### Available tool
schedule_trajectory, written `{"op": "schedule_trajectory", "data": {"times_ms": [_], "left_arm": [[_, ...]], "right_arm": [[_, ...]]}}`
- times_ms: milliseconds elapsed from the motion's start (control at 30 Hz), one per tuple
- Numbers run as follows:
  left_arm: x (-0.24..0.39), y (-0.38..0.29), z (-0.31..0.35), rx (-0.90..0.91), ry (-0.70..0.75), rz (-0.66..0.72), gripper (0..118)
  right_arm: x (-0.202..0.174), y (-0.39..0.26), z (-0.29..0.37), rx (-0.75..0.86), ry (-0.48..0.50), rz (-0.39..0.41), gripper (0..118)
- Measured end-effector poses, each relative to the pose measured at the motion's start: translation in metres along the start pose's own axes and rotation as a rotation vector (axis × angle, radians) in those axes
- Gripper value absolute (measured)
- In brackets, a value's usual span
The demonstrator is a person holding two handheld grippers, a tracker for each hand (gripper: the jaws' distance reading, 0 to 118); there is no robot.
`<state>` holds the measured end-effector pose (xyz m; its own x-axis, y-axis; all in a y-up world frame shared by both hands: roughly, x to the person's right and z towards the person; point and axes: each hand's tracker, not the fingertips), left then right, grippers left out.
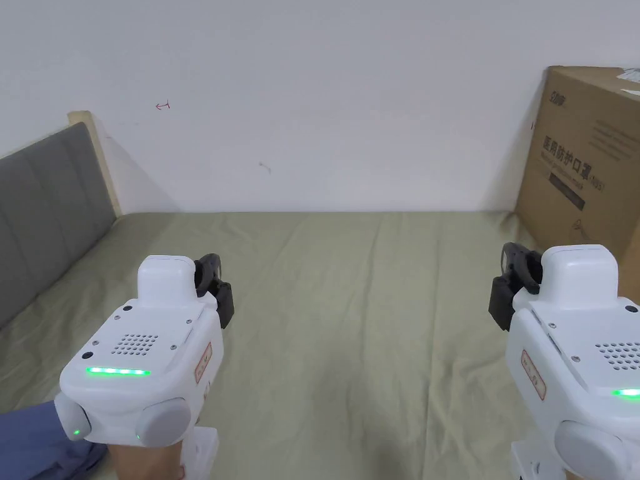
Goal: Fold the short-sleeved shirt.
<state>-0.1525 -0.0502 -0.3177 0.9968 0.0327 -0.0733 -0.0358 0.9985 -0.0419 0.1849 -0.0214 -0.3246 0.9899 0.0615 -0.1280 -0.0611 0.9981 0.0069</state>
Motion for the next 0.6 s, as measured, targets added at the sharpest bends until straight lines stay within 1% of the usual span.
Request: {"op": "schedule_trajectory", "data": {"times_ms": [267, 400, 433, 467, 500, 567, 600], "left_arm": [[-0.0005, -0.0013, 0.0005, 0.0, -0.001, -0.009, 0], [0.0009, -0.0014, 0.0029, 0.016, 0.01, -0.013, 2], [0.0006, -0.0012, 0.003, 0.016, 0.014, -0.01, 7], [0.0001, -0.0011, 0.0035, 0.02, 0.014, -0.005, 16], [-0.0005, -0.0012, 0.0044, 0.028, 0.015, -0.001, 33], [-0.0009, -0.0006, 0.0056, 0.035, 0.016, -0.005, 57], [-0.0003, -0.0003, 0.006, 0.039, 0.024, -0.011, 73]], "right_arm": [[-0.0013, 0.0001, 0.001, -0.006, 0.005, -0.004, 0], [-0.001, -0.0003, 0.0011, -0.012, 0.016, -0.008, 0], [-0.0012, -0.0007, 0.0013, -0.012, 0.016, -0.008, 0], [-0.0014, -0.0009, 0.0017, -0.011, 0.015, -0.008, 1], [-0.0016, -0.0016, 0.0021, -0.012, 0.016, -0.01, 14], [-0.0018, -0.0028, 0.0016, -0.02, 0.018, -0.013, 44], [-0.0018, -0.0037, 0.0011, -0.023, 0.022, -0.016, 64]]}}
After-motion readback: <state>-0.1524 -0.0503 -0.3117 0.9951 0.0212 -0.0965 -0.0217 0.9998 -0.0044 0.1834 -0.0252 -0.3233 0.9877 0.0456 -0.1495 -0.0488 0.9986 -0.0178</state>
